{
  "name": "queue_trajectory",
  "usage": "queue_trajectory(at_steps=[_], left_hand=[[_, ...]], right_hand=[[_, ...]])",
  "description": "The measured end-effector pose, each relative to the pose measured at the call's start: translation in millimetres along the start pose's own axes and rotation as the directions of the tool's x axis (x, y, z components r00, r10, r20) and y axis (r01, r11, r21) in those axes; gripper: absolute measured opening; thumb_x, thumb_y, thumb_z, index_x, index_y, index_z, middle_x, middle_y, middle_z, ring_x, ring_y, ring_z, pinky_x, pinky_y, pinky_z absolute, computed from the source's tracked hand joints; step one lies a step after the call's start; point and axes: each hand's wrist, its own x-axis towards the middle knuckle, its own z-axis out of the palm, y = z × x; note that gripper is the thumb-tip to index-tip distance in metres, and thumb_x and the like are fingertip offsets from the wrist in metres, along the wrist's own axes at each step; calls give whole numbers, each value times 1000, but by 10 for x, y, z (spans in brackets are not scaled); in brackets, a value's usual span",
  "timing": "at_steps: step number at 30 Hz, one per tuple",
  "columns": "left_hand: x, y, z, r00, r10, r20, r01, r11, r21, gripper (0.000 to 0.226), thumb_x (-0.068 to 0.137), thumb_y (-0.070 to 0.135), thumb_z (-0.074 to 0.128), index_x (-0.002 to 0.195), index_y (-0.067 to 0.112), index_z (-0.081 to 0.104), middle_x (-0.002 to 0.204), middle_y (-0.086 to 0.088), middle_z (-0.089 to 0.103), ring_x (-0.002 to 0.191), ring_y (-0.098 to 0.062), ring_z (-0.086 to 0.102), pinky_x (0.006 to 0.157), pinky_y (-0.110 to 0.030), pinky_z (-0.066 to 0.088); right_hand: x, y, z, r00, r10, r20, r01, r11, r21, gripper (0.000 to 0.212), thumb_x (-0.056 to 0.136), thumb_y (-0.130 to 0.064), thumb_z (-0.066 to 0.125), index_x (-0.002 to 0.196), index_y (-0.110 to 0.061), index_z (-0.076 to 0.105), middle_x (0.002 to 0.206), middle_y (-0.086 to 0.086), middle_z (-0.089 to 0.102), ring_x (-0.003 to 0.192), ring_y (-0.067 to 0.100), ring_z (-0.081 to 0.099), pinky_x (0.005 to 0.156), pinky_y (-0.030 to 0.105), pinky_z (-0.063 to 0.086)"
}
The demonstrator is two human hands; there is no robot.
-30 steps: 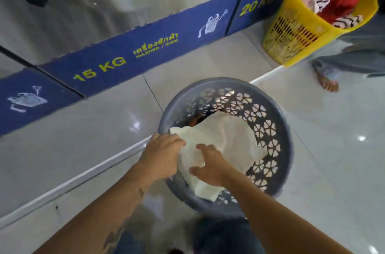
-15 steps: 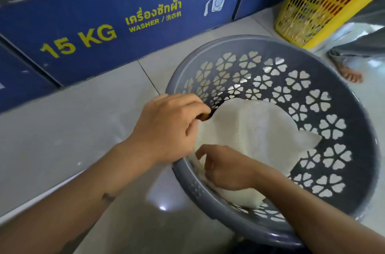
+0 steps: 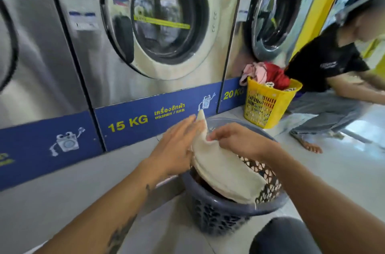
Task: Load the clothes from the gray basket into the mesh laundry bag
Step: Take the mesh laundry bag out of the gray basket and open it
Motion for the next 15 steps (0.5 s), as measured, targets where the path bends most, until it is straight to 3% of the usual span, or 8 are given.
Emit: queue_trajectory(at_steps=[3,6,9,10,12,14,15], left_hand=[[-125,215,-393,989,54,-139,-46,997,57,67,82,34,40,148,25,38,163,-2,20,149,-23,18,119,-44,18],[-310,351,-668,972,76,-222,-47,990,134,47,86,18,53,132,18,59,153,-2,42,144,-24,31,117,-46,21],[-577,427,-881,961,19,-277,46,973,225,32,85,14,51,114,11,64,116,-6,69,113,-31,59,106,-41,34],[-681,439,-960,953,-6,-303,86,964,252,29,83,15,48,108,11,63,102,-7,72,97,-34,61,94,-42,41],[-899,422,-1143,932,-53,-359,161,947,279,31,78,14,45,104,11,61,85,-9,71,79,-38,58,73,-42,45],[-1106,347,-1347,908,-93,-408,236,919,316,33,76,13,47,106,12,61,82,-9,70,74,-37,58,68,-41,46],[-1203,295,-1449,898,-111,-425,277,894,353,29,78,14,49,105,13,60,80,-8,70,71,-35,57,68,-40,45]], right_hand=[[-291,-364,-95,997,-71,34,70,997,22,41,87,9,46,97,-14,78,85,-8,74,75,0,64,69,18,49],[-549,-571,-60,992,-125,-6,126,990,63,37,89,6,48,96,-16,77,82,-8,73,68,0,63,62,17,48],[-758,-665,73,983,-164,-78,166,986,11,25,93,-11,61,112,-23,72,83,-4,66,67,4,60,63,22,45],[-814,-689,129,983,-168,-75,169,986,-2,29,91,-22,67,119,-29,67,86,-5,65,72,6,60,68,25,44],[-902,-750,259,986,-167,13,168,985,-30,61,78,-45,76,134,-42,52,103,-7,68,92,9,66,81,28,48],[-939,-844,433,978,-172,113,185,976,-116,83,65,-54,77,139,-52,39,112,-11,66,107,7,65,91,30,49],[-912,-892,529,975,-180,134,199,969,-148,80,66,-52,77,138,-52,39,112,-13,65,107,6,64,91,30,50]])
